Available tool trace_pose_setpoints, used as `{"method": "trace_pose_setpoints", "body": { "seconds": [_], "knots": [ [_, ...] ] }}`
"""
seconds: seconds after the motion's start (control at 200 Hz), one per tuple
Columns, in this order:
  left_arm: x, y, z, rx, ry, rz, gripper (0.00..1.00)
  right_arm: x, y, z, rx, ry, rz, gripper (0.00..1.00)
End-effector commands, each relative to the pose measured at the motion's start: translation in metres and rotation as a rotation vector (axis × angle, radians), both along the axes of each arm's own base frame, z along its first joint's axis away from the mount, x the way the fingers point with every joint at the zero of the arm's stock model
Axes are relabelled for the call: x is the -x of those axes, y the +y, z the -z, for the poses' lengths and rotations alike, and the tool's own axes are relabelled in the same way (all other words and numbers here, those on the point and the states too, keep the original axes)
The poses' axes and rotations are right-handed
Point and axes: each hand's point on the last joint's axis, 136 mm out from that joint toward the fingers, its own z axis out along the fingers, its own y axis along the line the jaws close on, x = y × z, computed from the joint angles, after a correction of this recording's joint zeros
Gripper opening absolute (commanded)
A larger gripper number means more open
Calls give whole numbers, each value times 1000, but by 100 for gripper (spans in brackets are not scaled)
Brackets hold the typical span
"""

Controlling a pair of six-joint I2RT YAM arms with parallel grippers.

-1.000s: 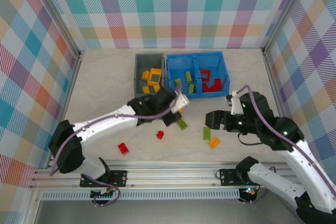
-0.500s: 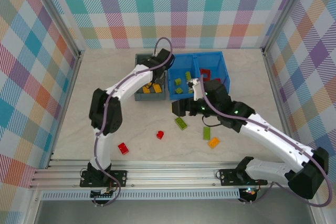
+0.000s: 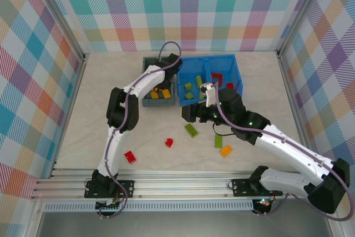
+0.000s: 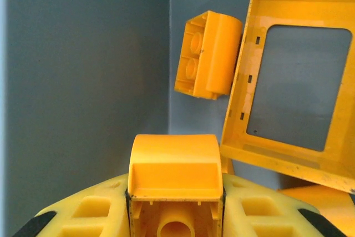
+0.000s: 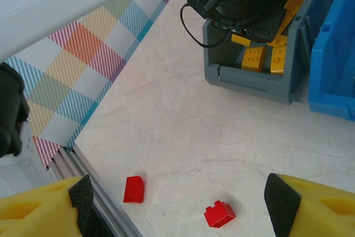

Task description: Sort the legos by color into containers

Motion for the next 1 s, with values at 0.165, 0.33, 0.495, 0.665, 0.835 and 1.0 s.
{"method": "trace_pose_setpoints", "body": {
  "seconds": [0.165,0.33,0.495,0.665,0.835,1.0],
  "knots": [
    [0,8,-6,-37,-2,-17,53,12,-10,7,10,45,7,83],
    [5,-2,-43,16,-76,3,54,15,-20,5,29,37,27,84],
    [23,-11,-99,89,-171,17,54,17,-19,22,112,81,18,81],
    [82,1,-153,242,-263,-10,57,33,13,66,327,142,-14,79],
    [173,20,-154,445,-245,19,58,49,41,130,436,394,156,71],
    [257,21,-141,736,-207,162,61,56,57,181,491,631,324,72]
  ]
}}
